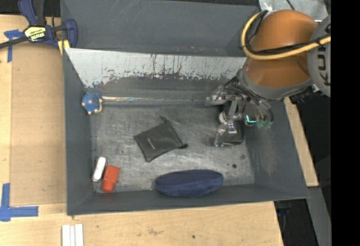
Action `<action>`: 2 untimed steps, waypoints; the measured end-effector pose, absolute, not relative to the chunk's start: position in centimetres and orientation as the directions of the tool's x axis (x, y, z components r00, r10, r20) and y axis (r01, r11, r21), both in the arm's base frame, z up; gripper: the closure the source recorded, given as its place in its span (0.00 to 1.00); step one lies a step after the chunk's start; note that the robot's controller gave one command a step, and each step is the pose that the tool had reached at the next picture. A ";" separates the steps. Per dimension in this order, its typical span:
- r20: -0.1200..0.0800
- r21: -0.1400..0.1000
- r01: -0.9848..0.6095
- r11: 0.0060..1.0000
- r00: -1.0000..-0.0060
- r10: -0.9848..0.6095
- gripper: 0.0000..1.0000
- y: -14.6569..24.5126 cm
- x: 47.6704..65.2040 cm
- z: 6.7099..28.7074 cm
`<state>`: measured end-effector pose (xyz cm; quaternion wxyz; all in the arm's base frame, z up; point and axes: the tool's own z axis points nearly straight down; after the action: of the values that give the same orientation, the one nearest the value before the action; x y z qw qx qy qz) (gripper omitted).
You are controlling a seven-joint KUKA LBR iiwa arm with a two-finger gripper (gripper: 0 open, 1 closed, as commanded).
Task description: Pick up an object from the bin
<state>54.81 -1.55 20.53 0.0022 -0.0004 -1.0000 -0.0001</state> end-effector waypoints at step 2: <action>-0.015 -0.001 -0.179 0.984 -0.984 -0.179 1.00 2.8 55.8 8.3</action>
Offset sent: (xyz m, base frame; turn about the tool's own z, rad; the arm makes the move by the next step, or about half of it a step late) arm 0.0056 0.0434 -0.1270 -0.1819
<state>55.82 2.80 8.26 -0.0077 0.0897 -0.9959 -0.0001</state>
